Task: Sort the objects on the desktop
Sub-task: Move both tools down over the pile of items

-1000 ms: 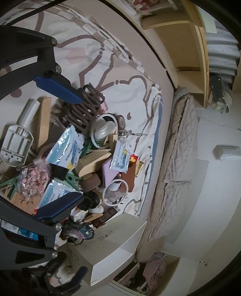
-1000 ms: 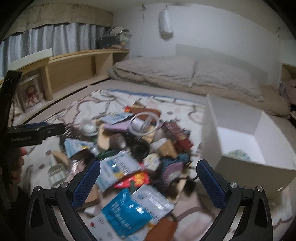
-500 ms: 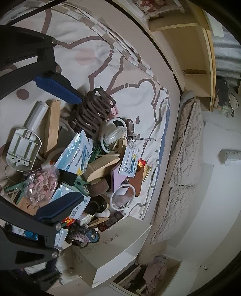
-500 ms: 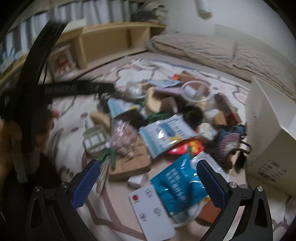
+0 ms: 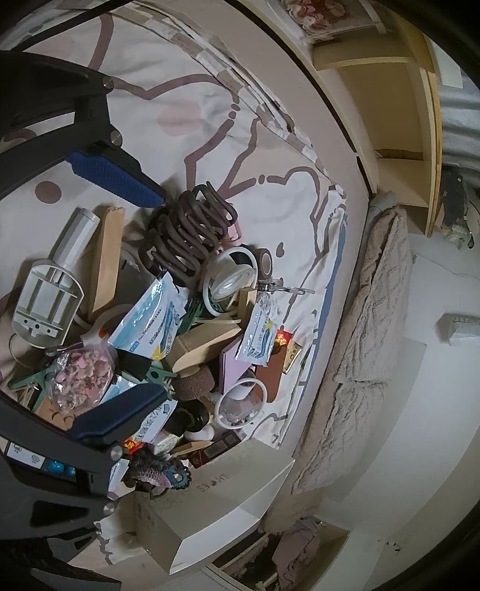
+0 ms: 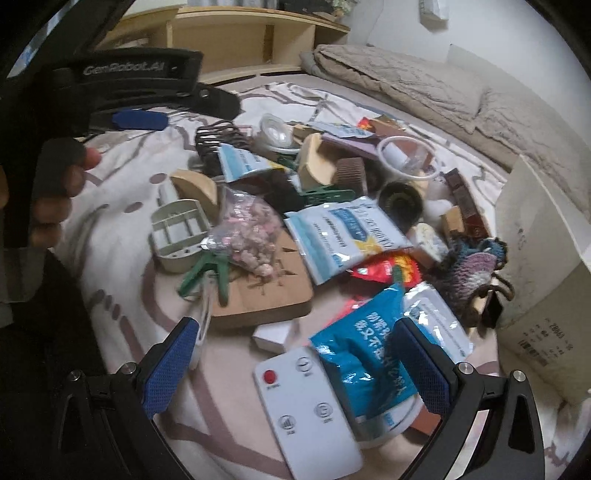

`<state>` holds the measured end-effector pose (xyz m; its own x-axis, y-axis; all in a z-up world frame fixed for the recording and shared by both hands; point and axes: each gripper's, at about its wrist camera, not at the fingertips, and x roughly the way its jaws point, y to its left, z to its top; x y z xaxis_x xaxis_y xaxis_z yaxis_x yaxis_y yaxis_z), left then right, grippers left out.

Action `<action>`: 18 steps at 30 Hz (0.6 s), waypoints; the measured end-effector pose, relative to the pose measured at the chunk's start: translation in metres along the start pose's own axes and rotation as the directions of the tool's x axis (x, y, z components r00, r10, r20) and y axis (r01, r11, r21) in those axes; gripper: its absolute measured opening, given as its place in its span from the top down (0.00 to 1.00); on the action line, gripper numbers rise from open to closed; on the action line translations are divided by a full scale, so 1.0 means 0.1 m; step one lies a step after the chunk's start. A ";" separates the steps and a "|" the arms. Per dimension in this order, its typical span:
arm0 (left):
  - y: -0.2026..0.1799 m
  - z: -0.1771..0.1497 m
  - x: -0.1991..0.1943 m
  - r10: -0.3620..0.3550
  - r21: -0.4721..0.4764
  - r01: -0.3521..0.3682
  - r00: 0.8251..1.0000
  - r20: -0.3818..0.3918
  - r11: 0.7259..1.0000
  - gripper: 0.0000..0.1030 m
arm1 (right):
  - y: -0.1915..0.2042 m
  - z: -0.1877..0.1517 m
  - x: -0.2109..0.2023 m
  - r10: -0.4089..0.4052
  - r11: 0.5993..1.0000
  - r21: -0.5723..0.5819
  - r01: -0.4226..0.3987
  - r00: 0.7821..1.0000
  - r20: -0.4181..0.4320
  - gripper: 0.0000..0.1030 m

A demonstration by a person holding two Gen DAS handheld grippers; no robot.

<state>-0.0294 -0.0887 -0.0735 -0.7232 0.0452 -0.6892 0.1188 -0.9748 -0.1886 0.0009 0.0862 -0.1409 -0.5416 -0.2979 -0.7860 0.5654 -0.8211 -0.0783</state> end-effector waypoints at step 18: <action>0.08 -0.05 0.10 0.033 0.106 -0.026 0.998 -0.062 0.994 0.06 | -0.69 0.01 -0.05 -0.188 0.955 0.230 0.188 0.982 -0.025 0.00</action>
<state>-0.0322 -0.0949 -0.0857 -0.6750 0.0267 -0.7373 0.0649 -0.9933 -0.0954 -0.0355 0.1440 -0.1308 -0.6225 -0.1266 -0.7723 0.2950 -0.9520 -0.0818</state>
